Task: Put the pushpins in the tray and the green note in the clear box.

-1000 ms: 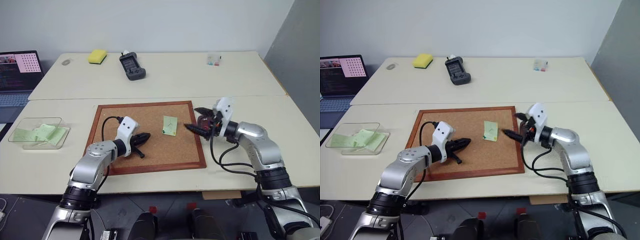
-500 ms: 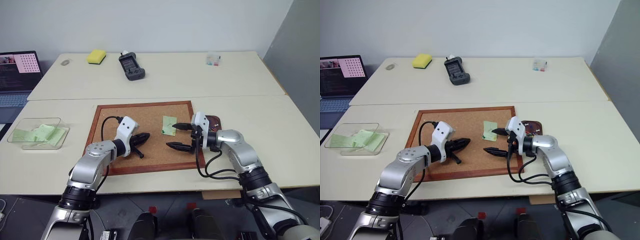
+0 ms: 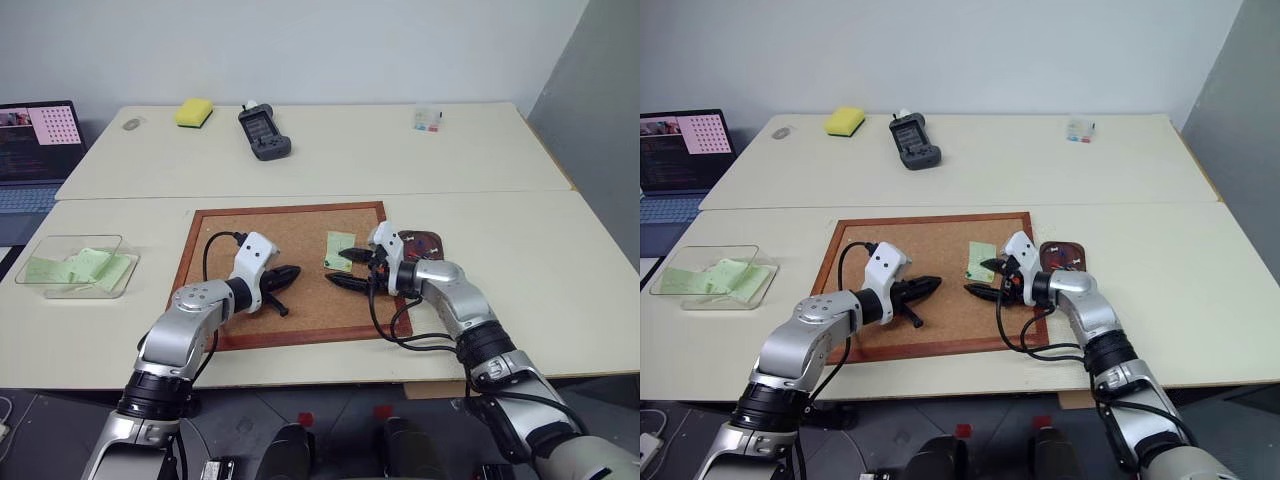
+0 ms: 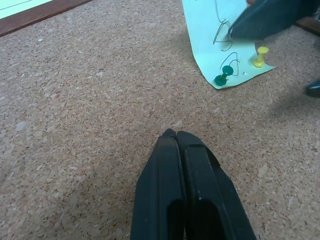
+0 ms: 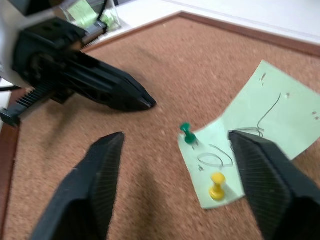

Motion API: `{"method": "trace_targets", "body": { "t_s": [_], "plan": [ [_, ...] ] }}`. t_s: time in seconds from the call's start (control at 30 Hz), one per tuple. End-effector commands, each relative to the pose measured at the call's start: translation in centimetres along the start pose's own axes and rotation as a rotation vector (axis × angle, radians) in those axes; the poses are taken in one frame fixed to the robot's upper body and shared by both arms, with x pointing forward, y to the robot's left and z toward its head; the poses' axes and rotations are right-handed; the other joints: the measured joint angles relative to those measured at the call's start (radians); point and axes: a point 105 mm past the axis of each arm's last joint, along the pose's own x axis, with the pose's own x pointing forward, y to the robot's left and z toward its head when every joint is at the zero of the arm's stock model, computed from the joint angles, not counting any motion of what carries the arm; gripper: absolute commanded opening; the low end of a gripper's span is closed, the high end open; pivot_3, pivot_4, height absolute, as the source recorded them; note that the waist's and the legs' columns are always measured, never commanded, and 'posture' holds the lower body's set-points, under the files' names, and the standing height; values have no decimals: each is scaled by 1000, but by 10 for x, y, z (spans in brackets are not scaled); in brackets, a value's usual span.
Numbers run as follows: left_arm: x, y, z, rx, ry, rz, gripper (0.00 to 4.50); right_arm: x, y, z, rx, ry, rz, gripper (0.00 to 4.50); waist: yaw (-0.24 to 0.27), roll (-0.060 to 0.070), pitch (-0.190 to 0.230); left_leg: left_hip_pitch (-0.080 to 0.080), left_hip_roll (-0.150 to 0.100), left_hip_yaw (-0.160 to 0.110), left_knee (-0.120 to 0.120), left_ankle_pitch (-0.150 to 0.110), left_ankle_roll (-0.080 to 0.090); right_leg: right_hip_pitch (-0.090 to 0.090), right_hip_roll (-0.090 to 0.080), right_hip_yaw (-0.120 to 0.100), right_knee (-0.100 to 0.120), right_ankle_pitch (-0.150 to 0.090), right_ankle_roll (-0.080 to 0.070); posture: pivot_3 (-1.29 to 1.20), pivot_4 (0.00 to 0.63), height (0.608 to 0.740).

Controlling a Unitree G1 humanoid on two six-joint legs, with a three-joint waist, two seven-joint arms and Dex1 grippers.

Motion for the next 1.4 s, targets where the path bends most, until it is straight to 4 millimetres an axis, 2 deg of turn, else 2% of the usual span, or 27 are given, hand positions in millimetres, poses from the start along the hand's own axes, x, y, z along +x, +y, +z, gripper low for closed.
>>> {"method": "trace_targets", "body": {
  "t_s": [0.03,0.1,0.27,0.43,0.6,0.8,1.07,1.13,1.2,1.3,1.4],
  "plan": [
    [1,-6,-25,-35,96,-8,0,0,-6,12,-52,-21,-17,2315,0,0,0,0,0,0,0,0,0,0,0,0,0,0,0,0,150,740],
    [1,-7,-25,-37,96,-10,0,-1,-8,10,-45,-17,-28,2010,0,0,0,0,0,0,0,0,0,0,0,0,0,0,0,0,150,740],
    [2,-10,-24,-41,91,-11,0,-1,-13,8,-53,-7,-63,817,0,0,0,0,0,0,0,0,0,0,0,0,0,0,0,0,150,740],
    [3,-11,-24,-41,91,-14,0,-1,-18,7,-61,0,-93,20,0,0,0,0,0,0,0,0,0,0,0,0,0,0,0,0,150,740],
    [3,-12,-25,-40,94,-17,0,-2,-16,10,-129,0,-84,20,-1,0,0,0,0,0,0,0,0,0,0,0,0,0,0,0,150,740],
    [4,-8,-26,-45,98,6,0,-5,-4,50,-166,-168,-41,20,0,0,0,-1,0,0,0,0,0,0,0,0,0,0,0,0,150,740],
    [5,-9,-30,-59,115,2,0,-13,-3,66,-140,-224,-55,20,1,0,0,-1,0,0,0,0,0,0,0,0,0,0,0,0,150,740],
    [5,-9,-31,-61,116,1,0,-21,-7,72,-133,-240,-92,20,1,0,0,-1,0,-1,0,0,0,0,0,0,0,0,0,0,150,740],
    [5,-10,-31,-63,115,-1,0,-36,-20,81,-111,-274,-185,20,1,0,0,-1,0,-1,0,0,0,0,0,0,0,0,0,0,150,740],
    [5,-12,-32,-66,115,-4,0,-65,-48,90,-94,-298,-374,20,2,0,0,-1,-1,0,0,0,0,0,-1,0,0,0,0,0,150,740],
    [5,-13,-33,-69,117,-8,0,-103,-76,88,-89,-274,-580,20,3,0,0,-1,-1,0,0,0,0,0,-1,0,0,0,0,0,150,740]
  ]
}}
